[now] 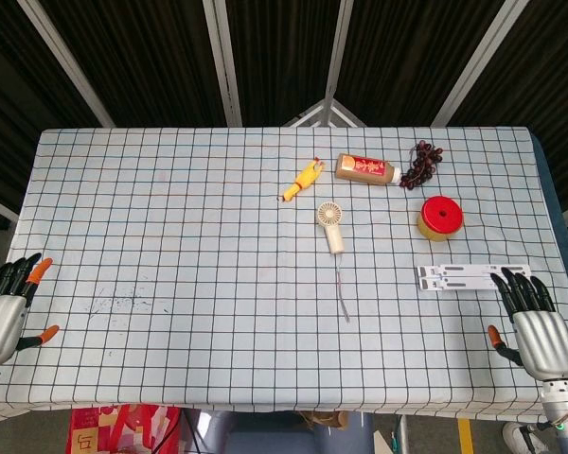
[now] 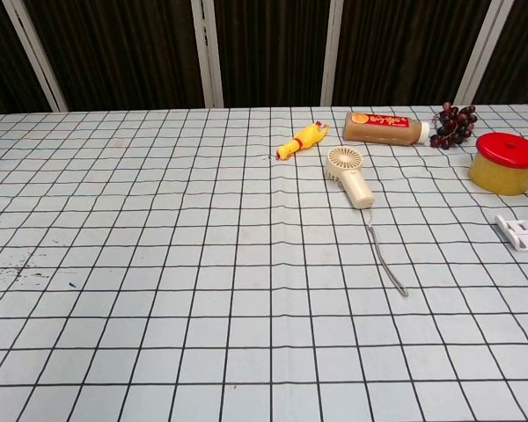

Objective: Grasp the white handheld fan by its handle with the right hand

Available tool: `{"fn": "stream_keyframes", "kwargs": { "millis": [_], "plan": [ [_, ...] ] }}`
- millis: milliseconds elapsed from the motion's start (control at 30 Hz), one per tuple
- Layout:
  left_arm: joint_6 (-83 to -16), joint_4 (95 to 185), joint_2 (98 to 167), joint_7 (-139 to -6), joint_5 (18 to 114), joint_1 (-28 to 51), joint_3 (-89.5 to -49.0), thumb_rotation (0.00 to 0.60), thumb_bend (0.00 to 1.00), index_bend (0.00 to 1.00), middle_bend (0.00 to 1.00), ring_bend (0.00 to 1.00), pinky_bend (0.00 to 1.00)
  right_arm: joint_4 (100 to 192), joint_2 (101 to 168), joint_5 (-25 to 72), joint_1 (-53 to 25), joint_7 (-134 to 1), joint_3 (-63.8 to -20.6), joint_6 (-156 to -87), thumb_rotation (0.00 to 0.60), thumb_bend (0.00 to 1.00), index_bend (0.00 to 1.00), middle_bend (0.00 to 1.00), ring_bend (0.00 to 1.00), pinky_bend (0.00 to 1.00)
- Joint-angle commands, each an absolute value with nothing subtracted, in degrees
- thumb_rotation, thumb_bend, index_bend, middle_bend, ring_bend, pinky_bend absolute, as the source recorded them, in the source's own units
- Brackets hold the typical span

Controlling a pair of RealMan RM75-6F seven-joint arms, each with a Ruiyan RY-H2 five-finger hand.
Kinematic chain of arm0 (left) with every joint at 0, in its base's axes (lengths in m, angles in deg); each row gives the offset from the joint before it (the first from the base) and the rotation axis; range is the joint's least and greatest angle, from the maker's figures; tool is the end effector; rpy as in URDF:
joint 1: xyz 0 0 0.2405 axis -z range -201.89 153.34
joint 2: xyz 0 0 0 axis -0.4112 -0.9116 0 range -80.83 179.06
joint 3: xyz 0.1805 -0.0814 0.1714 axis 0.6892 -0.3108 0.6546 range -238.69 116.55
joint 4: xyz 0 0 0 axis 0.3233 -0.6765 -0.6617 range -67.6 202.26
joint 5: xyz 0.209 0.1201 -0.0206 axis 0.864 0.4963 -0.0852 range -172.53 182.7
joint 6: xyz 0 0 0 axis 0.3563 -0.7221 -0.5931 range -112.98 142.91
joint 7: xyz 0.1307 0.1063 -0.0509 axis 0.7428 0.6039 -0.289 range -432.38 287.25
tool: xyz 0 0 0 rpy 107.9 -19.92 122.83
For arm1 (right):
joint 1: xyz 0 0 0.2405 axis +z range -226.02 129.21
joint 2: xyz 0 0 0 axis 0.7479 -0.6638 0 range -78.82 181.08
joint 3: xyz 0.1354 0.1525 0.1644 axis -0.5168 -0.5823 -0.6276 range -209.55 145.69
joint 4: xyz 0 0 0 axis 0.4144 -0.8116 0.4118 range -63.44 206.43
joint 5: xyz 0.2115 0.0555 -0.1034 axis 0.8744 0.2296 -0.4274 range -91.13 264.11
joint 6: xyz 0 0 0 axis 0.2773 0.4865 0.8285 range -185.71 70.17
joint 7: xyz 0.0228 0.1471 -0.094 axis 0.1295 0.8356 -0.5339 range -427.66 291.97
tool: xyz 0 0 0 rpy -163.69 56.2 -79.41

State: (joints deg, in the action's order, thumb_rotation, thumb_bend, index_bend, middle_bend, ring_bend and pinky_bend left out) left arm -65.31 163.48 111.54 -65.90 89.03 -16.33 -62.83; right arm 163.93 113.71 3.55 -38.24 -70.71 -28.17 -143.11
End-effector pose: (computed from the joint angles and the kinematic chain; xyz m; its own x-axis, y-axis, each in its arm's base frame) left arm -0.3175 0.2269 0.1204 0.4672 0.0850 0.8801 0.8841 -0.0372 -0.4657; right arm -0.3319 -0.2190 0.1284 0.4726 -0.0695 0.8786 -0.8813 -0.0383 0.4710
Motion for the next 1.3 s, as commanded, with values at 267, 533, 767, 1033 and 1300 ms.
{"fn": "stream_keyframes", "kwargs": {
  "millis": [267, 533, 767, 1033, 1300],
  "plan": [
    [-65.2, 164.2, 110.8, -66.9, 89.6, -16.2, -62.7, 0.600, 0.03, 0.00, 0.00, 0.00, 0.00, 164.4, 114.2, 2.9, -38.4, -72.2, -29.6, -142.6, 0.600, 0.43, 0.00, 0.00, 0.00, 0.00],
    [-64.8, 164.2, 111.1, -67.1, 89.8, -15.8, -62.7, 0.600, 0.03, 0.00, 0.00, 0.00, 0.00, 167.1, 116.5, 4.8, -30.6, -76.4, -35.9, -134.8, 0.600, 0.46, 0.00, 0.78, 0.82, 0.79],
    [-64.0, 164.6, 111.0, -67.6, 89.8, -15.2, -62.8, 0.600, 0.03, 0.00, 0.00, 0.00, 0.00, 168.3, 123.2, 17.4, -18.9, -86.3, -41.7, -117.7, 0.600, 0.61, 0.00, 0.86, 0.90, 0.85],
    [-62.5, 164.5, 110.7, -68.2, 88.9, -14.5, -62.9, 0.600, 0.03, 0.00, 0.00, 0.00, 0.00, 162.7, 132.7, 32.0, -10.1, -96.3, -45.0, -110.3, 0.600, 0.62, 0.00, 0.86, 0.90, 0.85],
    [-62.2, 164.3, 110.5, -68.6, 88.7, -14.3, -62.9, 0.600, 0.03, 0.00, 0.00, 0.00, 0.00, 154.8, 140.2, 41.4, -5.1, -98.9, -46.8, -108.5, 0.600, 0.62, 0.00, 0.86, 0.90, 0.85]
  ]
}}
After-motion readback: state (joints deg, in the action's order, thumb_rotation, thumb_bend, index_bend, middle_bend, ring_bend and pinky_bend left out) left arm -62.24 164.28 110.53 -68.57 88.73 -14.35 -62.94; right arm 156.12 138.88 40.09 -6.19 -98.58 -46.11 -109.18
